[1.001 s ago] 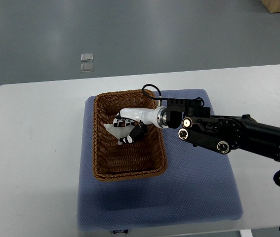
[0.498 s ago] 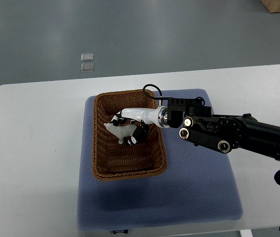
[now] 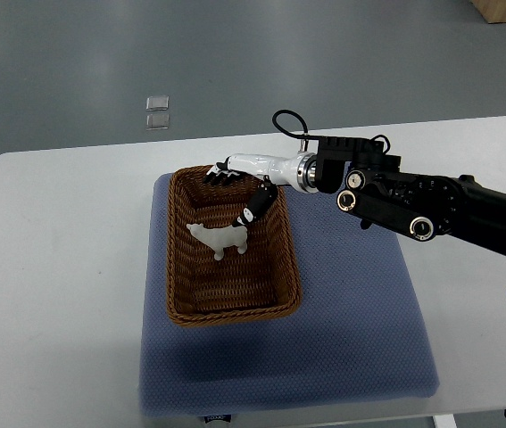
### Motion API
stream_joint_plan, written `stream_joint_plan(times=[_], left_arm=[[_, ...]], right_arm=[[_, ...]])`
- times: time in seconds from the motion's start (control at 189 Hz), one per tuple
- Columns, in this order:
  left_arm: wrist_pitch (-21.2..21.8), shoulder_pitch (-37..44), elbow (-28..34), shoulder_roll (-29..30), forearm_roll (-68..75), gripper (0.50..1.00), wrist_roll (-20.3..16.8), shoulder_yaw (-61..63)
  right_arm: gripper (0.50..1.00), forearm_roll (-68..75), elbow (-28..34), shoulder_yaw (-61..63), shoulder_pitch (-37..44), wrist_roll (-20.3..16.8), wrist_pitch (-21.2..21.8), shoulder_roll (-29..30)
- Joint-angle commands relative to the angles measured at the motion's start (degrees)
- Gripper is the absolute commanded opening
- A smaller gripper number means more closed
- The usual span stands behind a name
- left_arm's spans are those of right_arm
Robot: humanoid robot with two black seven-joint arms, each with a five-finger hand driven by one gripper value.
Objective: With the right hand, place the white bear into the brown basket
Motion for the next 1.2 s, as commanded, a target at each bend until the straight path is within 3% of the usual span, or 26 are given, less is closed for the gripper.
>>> stream_joint_plan(times=[0.0,0.169,0.63,0.8,0.858,0.953,1.038,1.197], left_arm=[[-0.01,0.0,0.0,0.0,0.0,1.0,0.0,0.07],[-0.01,0.0,0.0,0.0,0.0,1.0,0.09,0.07],[-0.01,0.0,0.0,0.0,0.0,1.0,0.09,0.07],[-0.01,0.0,-0.18,0.0,0.0,1.0,0.17,0.07],[-0.01,0.0,-0.35,0.0,0.0,1.0,0.17,0.16],[-0.01,-0.09,-0.53,0.0,0.0,1.0,0.26,0.07],[-0.01,0.0,-0.53,0.0,0.0,1.0,0.26,0.16],[-0.01,0.0,-0.44,0.0,0.0,1.0,0.26,0.07]], right_arm=[[0.852,1.99,0.09,3.26,0.51,0.25,0.7,-1.9],[0.852,6.91,0.09,12.23,-1.33,0.51,0.7,-3.84],[0.86,22.99,-0.53,42.55,-20.4,1.3,0.26,-4.72],[0.86,33.89,-0.97,47.56,-25.41,2.89,0.09,-4.63],[0.891,39.33,-1.58,48.09,-26.73,3.41,0.35,-4.72],[0.895,47.51,-4.22,48.09,-27.26,4.73,0.88,-4.63],[0.911,54.9,-8.18,48.09,-27.17,5.96,2.55,-4.72],[0.921,62.54,-16.09,48.0,-27.35,6.23,12.39,-4.01]])
